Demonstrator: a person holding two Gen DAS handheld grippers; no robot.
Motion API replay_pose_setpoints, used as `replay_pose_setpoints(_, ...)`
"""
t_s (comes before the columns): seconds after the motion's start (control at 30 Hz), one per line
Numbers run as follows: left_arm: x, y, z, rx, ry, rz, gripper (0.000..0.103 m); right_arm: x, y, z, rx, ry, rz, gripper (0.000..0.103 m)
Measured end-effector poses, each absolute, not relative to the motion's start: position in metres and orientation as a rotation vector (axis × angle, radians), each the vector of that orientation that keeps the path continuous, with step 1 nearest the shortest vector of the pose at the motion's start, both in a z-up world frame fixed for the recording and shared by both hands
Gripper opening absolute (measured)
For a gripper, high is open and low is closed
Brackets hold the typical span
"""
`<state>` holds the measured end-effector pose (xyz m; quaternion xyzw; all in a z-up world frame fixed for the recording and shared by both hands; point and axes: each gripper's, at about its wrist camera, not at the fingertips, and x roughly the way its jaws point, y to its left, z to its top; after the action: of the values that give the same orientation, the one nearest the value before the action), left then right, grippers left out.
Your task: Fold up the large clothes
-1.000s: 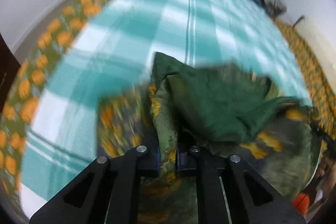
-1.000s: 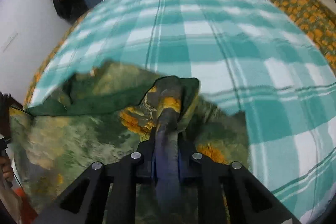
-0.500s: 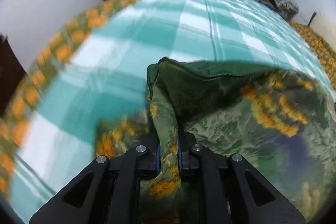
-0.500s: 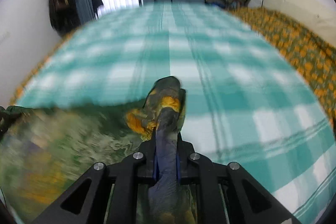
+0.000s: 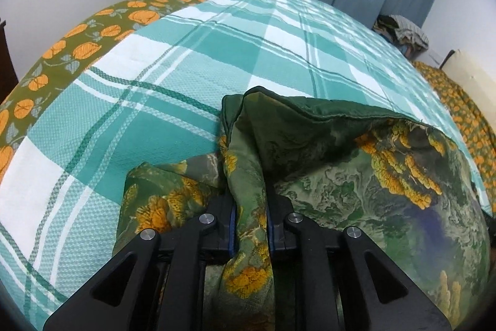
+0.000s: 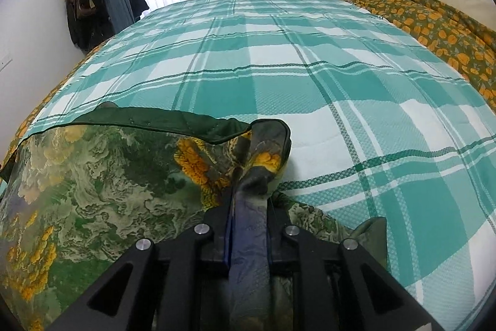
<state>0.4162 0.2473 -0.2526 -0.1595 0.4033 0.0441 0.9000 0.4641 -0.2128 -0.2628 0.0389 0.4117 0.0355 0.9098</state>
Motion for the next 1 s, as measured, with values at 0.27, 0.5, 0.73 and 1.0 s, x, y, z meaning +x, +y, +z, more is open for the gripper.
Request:
replay_pose_setpoints(0.27,0.415,0.2474,-0.252,-0.33,0.832,0.091,0.015,0.4657,-0.2133,-0.2646,0.09,0.85,0.079,0.017)
replay_pose_setpoints(0.5,0.415,0.2474,-0.252,-0.329,0.832,0.092,0.015,0.4659,-0.2176,-0.2656,0.114,0.848,0.092,0.017)
replay_pose_setpoints(0.73,0.415,0.2473,-0.2521,-0.33,0.832,0.092,0.016,0.4659,-0.2181,-0.2661,0.122,0.848,0.098,0.017)
replay_pose_setpoints(1.0,0.4149,0.247,-0.2518,-0.329,0.831,0.092,0.016,0.4663,-0.2183,-0.2664,0.13,0.847,0.104,0.017)
